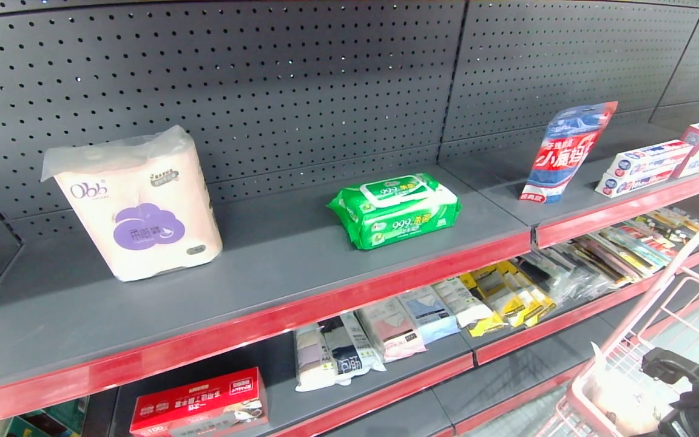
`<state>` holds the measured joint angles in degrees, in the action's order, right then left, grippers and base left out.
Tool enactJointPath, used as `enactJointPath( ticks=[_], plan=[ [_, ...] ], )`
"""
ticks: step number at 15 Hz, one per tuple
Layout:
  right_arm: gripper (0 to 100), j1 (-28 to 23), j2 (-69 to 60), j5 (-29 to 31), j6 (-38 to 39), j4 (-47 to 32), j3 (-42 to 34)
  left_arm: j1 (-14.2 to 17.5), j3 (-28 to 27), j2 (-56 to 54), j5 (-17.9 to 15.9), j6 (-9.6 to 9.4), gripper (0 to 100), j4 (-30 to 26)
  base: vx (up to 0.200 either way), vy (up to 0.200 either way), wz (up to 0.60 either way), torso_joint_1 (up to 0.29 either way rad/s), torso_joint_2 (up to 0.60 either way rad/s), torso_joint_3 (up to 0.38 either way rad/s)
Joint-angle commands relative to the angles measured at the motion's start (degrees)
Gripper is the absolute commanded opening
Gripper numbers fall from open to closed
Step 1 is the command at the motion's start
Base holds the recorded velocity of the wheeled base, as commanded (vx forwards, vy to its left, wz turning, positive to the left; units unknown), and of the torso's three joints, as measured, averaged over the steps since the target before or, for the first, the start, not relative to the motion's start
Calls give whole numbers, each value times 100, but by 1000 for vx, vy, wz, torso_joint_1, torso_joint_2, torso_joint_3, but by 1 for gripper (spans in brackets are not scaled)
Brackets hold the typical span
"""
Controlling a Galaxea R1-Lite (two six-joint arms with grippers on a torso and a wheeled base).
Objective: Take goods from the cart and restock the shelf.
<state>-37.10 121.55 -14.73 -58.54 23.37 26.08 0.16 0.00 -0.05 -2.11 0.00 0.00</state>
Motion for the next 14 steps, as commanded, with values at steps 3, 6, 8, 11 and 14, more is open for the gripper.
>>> enactJointPath(
  ticks=[3, 6, 8, 11, 14],
  plan=[
    [100, 1, 53, 5, -421, 1, 56, 2, 0, 5, 0, 0, 100, 0, 0, 0, 0, 0, 0, 0],
    [100, 36, 114, 5, -632, 1, 82, 2, 0, 5, 0, 0, 100, 0, 0, 0, 0, 0, 0, 0],
    [100, 124, 88, -4, -659, 1, 196, 2, 0, 5, 0, 0, 100, 0, 0, 0, 0, 0, 0, 0],
    [100, 159, 70, 5, -755, 1, 240, 2, 0, 5, 0, 0, 100, 0, 0, 0, 0, 0, 0, 0],
    [100, 458, 114, 22, -729, 1, 398, 2, 0, 5, 0, 0, 100, 0, 0, 0, 0, 0, 0, 0]
  ],
)
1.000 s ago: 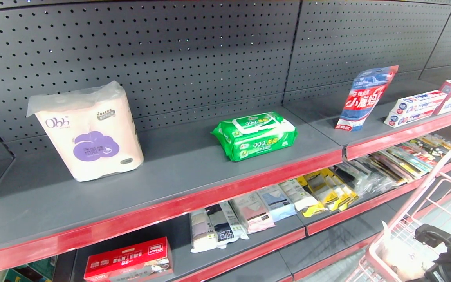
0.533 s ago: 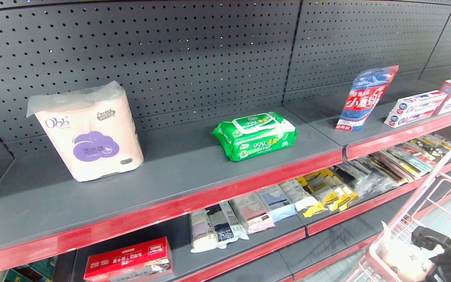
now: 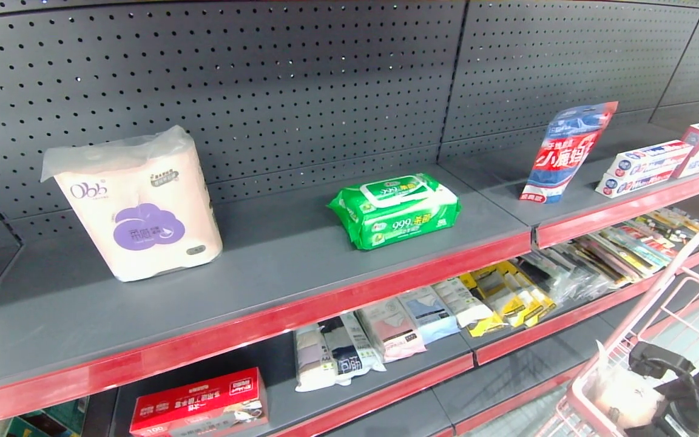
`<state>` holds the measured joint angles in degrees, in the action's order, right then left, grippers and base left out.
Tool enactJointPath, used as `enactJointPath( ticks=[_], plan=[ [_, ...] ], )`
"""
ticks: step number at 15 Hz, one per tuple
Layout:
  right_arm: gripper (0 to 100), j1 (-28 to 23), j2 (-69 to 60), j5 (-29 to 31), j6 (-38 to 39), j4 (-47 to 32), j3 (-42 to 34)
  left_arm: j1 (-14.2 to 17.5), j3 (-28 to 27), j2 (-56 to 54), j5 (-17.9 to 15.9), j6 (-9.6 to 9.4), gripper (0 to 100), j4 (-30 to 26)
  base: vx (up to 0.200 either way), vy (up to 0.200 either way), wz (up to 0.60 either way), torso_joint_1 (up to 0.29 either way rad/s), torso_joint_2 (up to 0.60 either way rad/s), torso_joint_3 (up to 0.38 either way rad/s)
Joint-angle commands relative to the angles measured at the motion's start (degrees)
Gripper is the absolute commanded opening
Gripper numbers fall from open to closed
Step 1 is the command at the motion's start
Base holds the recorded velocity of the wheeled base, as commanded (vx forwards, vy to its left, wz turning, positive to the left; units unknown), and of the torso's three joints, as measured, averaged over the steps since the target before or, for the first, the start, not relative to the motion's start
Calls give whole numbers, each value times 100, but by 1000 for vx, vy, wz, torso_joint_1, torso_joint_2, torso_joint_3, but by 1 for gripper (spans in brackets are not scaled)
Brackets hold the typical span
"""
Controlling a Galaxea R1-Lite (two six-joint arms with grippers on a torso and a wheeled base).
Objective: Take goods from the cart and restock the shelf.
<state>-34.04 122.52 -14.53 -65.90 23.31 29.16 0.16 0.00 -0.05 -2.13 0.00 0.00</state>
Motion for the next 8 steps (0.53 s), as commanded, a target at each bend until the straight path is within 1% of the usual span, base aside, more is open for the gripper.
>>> enactJointPath(
  ticks=[1, 2, 4, 8],
  plan=[
    [100, 240, 44, 12, 34, 7, 151, 2, 0, 5, 2, 0, 100, 0, 0, 0, 0, 0, 0, 0],
    [100, 398, 97, 29, 51, 7, 248, 2, 0, 5, 2, 0, 100, 0, 0, 0, 0, 0, 0, 0],
    [100, 530, 211, 56, 95, 7, 283, 2, 0, 5, 2, 0, 100, 0, 0, 0, 0, 0, 0, 0],
    [100, 450, 299, 82, 113, 7, 292, 2, 0, 5, 2, 0, 100, 0, 0, 0, 0, 0, 0, 0]
  ],
)
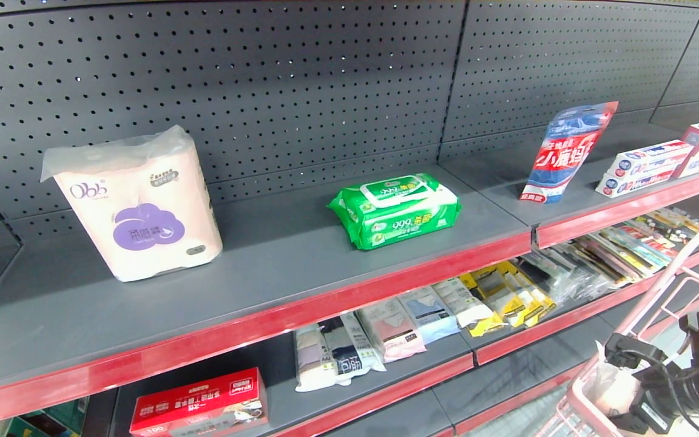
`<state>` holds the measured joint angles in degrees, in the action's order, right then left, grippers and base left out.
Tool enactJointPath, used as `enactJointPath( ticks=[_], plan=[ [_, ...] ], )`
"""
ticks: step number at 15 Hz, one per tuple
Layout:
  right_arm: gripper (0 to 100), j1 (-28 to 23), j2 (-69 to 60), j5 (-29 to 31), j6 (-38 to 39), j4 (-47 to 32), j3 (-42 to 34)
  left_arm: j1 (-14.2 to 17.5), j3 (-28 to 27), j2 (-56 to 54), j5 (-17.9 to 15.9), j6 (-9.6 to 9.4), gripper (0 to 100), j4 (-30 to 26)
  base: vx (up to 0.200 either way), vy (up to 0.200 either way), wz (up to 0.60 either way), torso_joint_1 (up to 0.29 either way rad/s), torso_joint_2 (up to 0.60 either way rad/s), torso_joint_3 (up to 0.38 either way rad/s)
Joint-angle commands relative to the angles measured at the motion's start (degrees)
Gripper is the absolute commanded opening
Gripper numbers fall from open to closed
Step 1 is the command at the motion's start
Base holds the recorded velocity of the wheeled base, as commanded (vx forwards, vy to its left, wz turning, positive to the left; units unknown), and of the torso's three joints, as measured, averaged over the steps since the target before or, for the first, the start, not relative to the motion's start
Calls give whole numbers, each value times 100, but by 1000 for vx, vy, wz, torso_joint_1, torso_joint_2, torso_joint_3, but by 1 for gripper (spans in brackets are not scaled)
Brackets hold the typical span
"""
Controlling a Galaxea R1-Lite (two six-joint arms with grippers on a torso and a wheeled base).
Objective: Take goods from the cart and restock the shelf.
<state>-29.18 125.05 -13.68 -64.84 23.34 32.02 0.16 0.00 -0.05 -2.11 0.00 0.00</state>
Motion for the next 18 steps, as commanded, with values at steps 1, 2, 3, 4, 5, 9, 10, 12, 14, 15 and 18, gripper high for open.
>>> enactJointPath(
  ticks=[1, 2, 3, 4, 5, 9, 10, 12, 14, 15, 18],
  plan=[
    [100, -105, 46, -3, -20, 3, 6, 2, 0, 5, 0, 0, 100, 0, 0, 0, 0, 0, 0, 0],
    [100, -158, 72, -3, -37, 3, 6, 2, 0, 5, 0, 0, 100, 0, 0, 0, 0, 0, 0, 0],
    [100, -184, 107, -3, -29, 3, 6, 2, 0, 5, 0, 0, 100, 0, 0, 0, 0, 0, 0, 0],
    [100, -184, 125, -3, -20, 3, 6, 2, 0, 5, 0, 0, 100, 0, 0, 0, 0, 0, 0, 0],
    [100, -184, 134, -3, -20, 3, 14, 2, 0, 5, 0, 0, 100, 0, 0, 0, 0, 0, 0, 0],
    [0, -193, 204, 5, -46, 3, -3, 2, 0, 5, 0, 0, 100, 0, 0, 0, 0, 0, 0, 0],
    [0, -193, 248, 32, -37, 3, -3, 2, 0, 5, 0, 0, 100, 0, 0, 0, 0, 0, 0, 0],
    [0, -184, 257, 32, -20, 3, -30, 2, 0, 5, 0, 0, 100, 0, 0, 0, 0, 0, 0, 0],
    [0, -193, 283, 41, -2, -49, -65, 2, 0, 5, 0, 0, 100, 0, 0, 0, 0, 0, 0, 0],
    [0, -237, 257, 76, 15, -49, -126, 2, 0, 5, 0, 0, 100, 0, 0, 0, 0, 0, 0, 0],
    [0, -703, -244, 366, 147, -58, -223, 2, 0, 5, 0, 0, 100, 0, 0, 0, 0, 0, 0, 0]
  ],
)
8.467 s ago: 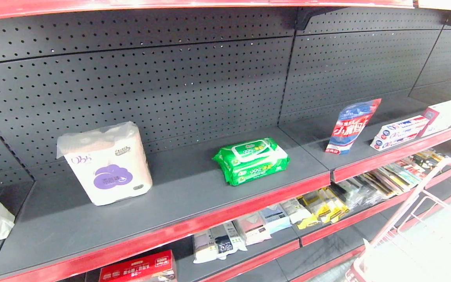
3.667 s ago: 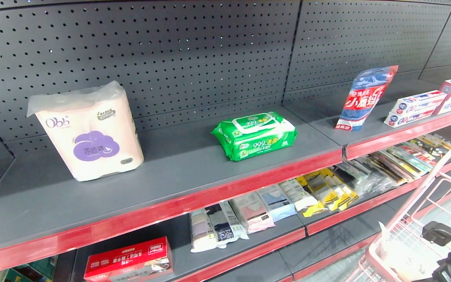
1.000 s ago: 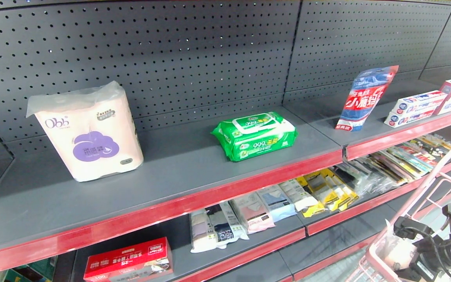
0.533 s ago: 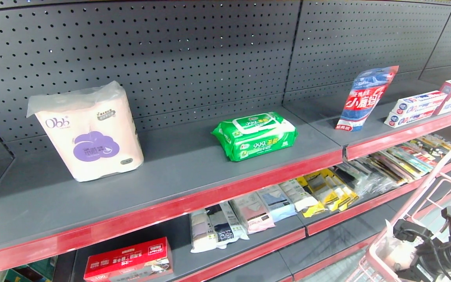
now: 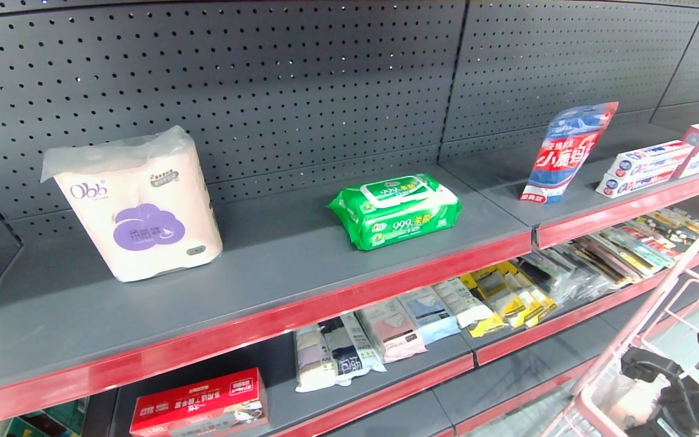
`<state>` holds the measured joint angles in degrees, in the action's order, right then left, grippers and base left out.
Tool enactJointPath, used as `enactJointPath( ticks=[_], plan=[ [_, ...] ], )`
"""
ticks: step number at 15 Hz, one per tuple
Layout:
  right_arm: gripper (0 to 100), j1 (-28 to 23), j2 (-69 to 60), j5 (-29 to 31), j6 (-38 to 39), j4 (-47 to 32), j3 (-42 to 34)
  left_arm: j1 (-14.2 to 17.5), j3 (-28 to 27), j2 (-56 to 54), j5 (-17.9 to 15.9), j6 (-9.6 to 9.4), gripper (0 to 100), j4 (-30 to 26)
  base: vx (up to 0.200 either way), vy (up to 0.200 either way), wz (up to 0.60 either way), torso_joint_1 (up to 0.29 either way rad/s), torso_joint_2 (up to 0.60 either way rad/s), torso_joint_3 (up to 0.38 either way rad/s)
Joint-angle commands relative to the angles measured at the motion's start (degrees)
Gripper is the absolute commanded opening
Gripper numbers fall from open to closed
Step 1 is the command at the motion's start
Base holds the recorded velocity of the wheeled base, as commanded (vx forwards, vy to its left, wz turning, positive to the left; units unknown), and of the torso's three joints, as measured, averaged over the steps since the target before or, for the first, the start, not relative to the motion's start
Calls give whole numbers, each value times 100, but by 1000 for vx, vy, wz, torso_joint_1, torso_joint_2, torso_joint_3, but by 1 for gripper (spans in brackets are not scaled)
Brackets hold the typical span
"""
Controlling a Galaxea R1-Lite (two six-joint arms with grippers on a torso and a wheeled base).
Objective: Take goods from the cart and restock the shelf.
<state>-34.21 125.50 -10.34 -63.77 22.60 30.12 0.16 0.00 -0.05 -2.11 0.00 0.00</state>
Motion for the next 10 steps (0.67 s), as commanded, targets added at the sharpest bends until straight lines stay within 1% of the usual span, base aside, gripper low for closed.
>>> enactJointPath(
  ticks=[1, 3, 6, 7, 10],
  plan=[
    [0, -359, -500, 58, 110, 16, -42, 2, 0, 5, 0, 0, 100, 0, 0, 0, 0, 0, 0, 0],
    [0, -737, -773, 85, 110, 16, -68, 2, 0, 5, 0, 0, 100, 0, 0, 0, 0, 0, 0, 0],
    [0, -1141, -1230, 155, 128, 16, -59, 2, 0, 5, 0, 0, 100, 0, 0, 0, 0, 0, 0, 0],
    [0, -1229, -1397, 128, 172, 16, -59, 2, 0, 5, 0, 0, 100, 0, 0, 0, 0, 0, 0, 0],
    [0, -1194, -1775, 102, 708, 78, -15, 2, 0, 5, 0, 0, 100, 0, 0, 0, 0, 0, 0, 0]
  ],
)
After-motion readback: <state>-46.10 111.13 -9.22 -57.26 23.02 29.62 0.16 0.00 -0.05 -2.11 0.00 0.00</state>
